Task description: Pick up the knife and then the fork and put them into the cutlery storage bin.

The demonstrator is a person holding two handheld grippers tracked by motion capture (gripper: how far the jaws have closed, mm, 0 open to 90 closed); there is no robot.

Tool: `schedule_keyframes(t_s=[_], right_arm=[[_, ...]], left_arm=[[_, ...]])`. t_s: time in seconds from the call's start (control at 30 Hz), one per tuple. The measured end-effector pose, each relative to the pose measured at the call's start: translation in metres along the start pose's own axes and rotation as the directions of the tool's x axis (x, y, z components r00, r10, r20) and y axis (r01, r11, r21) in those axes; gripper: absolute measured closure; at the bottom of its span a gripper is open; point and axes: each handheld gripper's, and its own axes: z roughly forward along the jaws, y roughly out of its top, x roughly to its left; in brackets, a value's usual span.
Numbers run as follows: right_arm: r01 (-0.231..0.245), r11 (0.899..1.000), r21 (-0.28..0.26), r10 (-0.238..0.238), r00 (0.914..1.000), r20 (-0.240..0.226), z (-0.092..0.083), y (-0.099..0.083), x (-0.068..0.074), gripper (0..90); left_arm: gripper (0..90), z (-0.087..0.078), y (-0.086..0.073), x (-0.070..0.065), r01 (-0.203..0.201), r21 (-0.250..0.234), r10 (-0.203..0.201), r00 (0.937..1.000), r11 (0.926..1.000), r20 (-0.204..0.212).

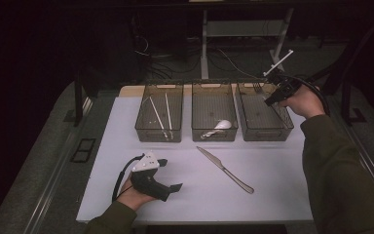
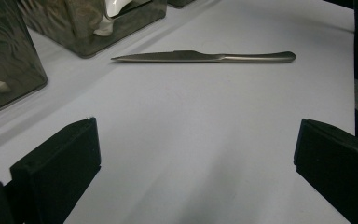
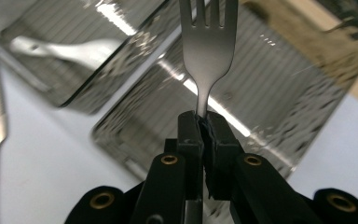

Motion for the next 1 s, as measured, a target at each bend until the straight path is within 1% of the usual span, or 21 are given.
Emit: schedule_keyframes(t_s=[0.07, 0.17, 0.27, 0.3, 0.33, 0.37, 0.4, 0.5, 0.53, 0.57, 0.77, 0.87, 1.0], right_arm=[[-0.018, 1.0, -0.007, 0.018, 0.9998, -0.001, 0.002, 0.003, -0.005, 85.7], [-0.043, 0.999, -0.015, 0.043, 0.9991, 0.002, 0.008, 0.006, -0.011, 85.7], [-0.058, 0.998, -0.011, 0.058, 0.9982, 0.017, 0.014, 0.007, -0.015, 85.7], [-0.057, 0.998, -0.001, 0.057, 0.9981, 0.023, 0.019, 0.006, -0.015, 85.7], [-0.055, 0.998, -0.001, 0.055, 0.998, 0.031, 0.022, 0.006, -0.015, 85.7], [-0.06, 0.998, -0.001, 0.06, 0.9978, 0.03, 0.025, 0.005, -0.016, 85.7], [-0.066, 0.998, 0.002, 0.066, 0.9976, 0.021, 0.028, 0.004, -0.016, 85.6], [-0.065, 0.998, 0.012, 0.065, 0.9979, 0.005, 0.038, 0.0, -0.016, 85.7], [-0.063, 0.998, 0.015, 0.063, 0.998, 0.004, 0.041, -0.001, -0.016, 85.6], [-0.065, 0.998, 0.018, 0.066, 0.9978, -0.008, 0.044, -0.003, -0.016, 85.6], [-0.086, 0.996, 0.029, 0.086, 0.996, -0.024, 0.056, -0.011, -0.019, 85.6], [-0.089, 0.995, 0.039, 0.09, 0.9956, -0.025, 0.062, -0.015, -0.02, 85.6], [-0.097, 0.994, 0.05, 0.099, 0.9943, -0.04, 0.072, -0.019, -0.021, 85.5]], left_arm=[[0.0, 0.0, 0.0, 0.0, -0.005, 0.004, 0.005, 1.0, 1.0, 0.001], [0.0, 0.0, 0.0, 0.0, 0.0, 0.0, 0.0, 1.0, 1.0, 0.001], [0.0, -0.001, 0.0, 0.001, -0.005, -0.001, 0.005, 1.0, 1.0, 0.002], [0.0, -0.001, 0.0, 0.001, -0.005, 0.0, 0.005, 1.0, 1.0, 0.003], [0.0, 0.0, 0.0, 0.0, -0.002, -0.004, 0.002, 1.0, 1.0, 0.002], [0.0, 0.0, 0.0, 0.0, -0.003, -0.003, 0.003, 1.0, 1.0, 0.003], [0.0, 0.0, 0.0, 0.0, -0.003, -0.004, 0.003, 1.0, 1.0, 0.003], [0.0, 0.0, 0.0, 0.0, -0.004, -0.003, 0.004, 1.0, 1.0, 0.003], [0.0, 0.0, 0.0, -0.001, 0.001, -0.011, -0.001, 1.0, 0.9999, 0.002], [0.0, 0.0, 0.0, -0.001, -0.007, -0.005, 0.007, 1.0, 1.0, 0.002], [0.0, 0.0, 0.001, -0.001, -0.01, 0.002, 0.01, 0.9999, 0.9999, 0.005], [0.0, 0.0, 0.001, -0.001, -0.01, 0.001, 0.01, 0.9999, 1.0, 0.005], [0.0, 0.0, 0.0, -0.001, -0.009, 0.002, 0.009, 0.9999, 1.0, 0.005]])
